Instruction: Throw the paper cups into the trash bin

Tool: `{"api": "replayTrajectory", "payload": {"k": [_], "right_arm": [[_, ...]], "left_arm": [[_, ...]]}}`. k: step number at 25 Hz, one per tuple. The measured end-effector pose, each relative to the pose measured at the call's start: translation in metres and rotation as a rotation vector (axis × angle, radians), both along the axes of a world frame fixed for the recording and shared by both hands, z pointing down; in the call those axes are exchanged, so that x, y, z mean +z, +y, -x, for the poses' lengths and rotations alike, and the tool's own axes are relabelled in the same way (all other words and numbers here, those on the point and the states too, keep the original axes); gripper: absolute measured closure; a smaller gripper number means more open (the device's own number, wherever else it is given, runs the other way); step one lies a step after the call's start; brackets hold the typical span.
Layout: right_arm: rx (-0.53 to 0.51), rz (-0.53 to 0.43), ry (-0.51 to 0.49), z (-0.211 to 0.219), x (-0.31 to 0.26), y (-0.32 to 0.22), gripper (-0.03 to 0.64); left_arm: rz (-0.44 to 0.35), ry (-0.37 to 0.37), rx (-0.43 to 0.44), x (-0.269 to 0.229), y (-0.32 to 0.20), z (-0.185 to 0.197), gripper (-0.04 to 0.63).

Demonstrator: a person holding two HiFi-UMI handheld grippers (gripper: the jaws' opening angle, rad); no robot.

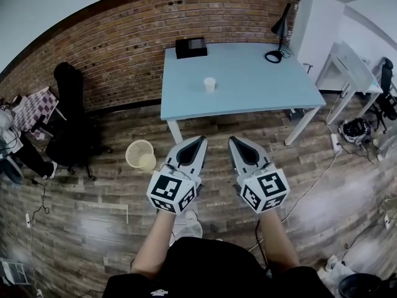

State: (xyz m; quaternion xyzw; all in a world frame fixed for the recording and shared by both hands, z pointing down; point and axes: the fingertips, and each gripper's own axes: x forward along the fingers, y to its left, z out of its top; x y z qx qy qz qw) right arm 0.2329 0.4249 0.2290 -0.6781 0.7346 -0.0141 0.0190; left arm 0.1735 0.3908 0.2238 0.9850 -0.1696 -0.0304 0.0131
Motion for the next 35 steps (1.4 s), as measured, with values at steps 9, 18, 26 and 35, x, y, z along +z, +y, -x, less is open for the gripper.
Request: {"api": "replayTrajectory", "payload": {"k": [9, 18, 26, 35], "right_arm": [[0.033, 0.013, -0.016, -0.018, 0.003, -0.058, 0.613], [0.066, 0.029, -0.014, -0.016, 0.004, -0.113, 0.614], [0.100, 0.052, -0.019, -0.009, 0.009, -0.154, 0.613], [0.146, 0.063, -0.006, -0.003, 0.010, -0.183, 0.614]], "left_arm": [[0.048, 0.012, 0.008, 0.003, -0.065, -0.010, 0.594], [0.071, 0.005, 0.042, 0.007, -0.121, -0.010, 0.594], [0.094, 0.005, 0.061, 0.011, -0.165, 0.001, 0.594], [0.126, 0.022, 0.085, 0.019, -0.201, 0.014, 0.594]]}}
